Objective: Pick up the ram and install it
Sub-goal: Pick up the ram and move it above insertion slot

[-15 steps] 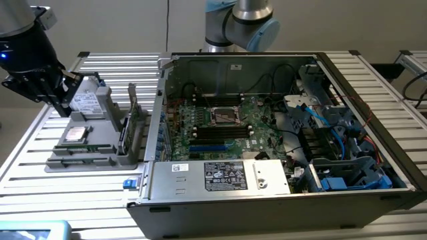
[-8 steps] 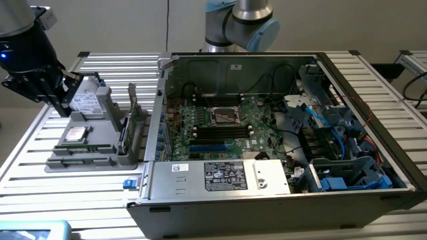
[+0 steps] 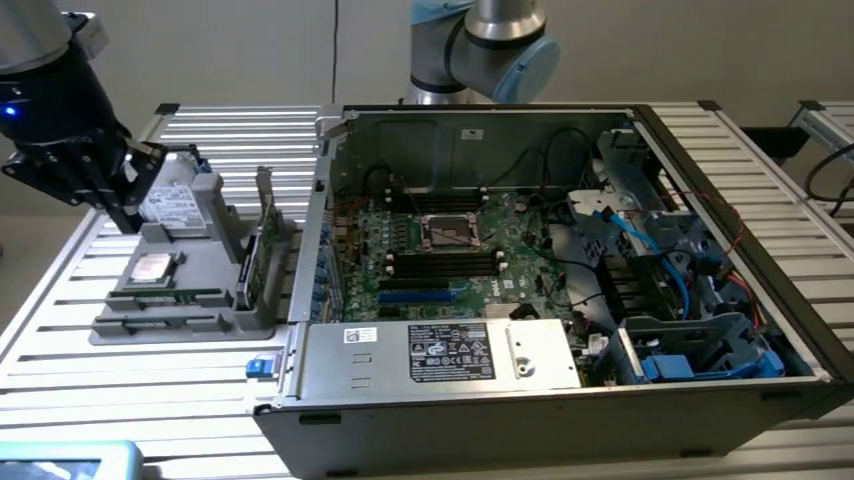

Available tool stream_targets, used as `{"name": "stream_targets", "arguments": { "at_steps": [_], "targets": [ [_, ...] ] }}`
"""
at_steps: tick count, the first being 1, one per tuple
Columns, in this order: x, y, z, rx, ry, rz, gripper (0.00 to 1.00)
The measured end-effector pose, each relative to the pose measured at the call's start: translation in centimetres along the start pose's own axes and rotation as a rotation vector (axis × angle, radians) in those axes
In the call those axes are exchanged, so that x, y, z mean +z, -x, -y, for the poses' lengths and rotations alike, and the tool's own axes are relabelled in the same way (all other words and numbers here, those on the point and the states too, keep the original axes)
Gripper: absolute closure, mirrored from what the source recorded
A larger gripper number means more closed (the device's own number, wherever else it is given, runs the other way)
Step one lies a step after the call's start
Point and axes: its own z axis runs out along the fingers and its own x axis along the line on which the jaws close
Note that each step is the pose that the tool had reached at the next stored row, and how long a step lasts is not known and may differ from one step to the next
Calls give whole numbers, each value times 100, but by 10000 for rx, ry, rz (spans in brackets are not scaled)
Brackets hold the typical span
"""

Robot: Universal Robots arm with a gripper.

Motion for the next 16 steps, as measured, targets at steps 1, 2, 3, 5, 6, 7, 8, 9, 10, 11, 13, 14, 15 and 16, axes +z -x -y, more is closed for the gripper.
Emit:
{"name": "stream_targets", "arguments": {
  "at_steps": [1, 2, 3, 5, 6, 7, 8, 9, 10, 11, 13, 14, 15, 16],
  "targets": [
    [1, 0, 0, -191, -1, -4, 89],
    [1, 0, 0, -370, -3, -8, 89],
    [2, 0, 0, -551, -5, -12, 89],
    [3, 0, 0, -910, -8, -21, 89],
    [4, 0, 0, -1090, -10, -25, 89],
    [4, 0, 0, -1269, -11, -28, 89],
    [5, 0, 0, -1466, -12, -33, 89],
    [5, 0, 0, -1645, -14, -37, 89],
    [6, 0, 0, -1826, -16, -41, 89],
    [6, 0, 0, -2005, -18, -46, 89],
    [6, 0, 0, -2371, -21, -54, 89],
    [7, 0, 0, -2544, -22, -57, 89],
    [7, 0, 0, -2731, -24, -62, 89],
    [7, 0, 0, -2909, -26, -67, 89]
  ]
}}
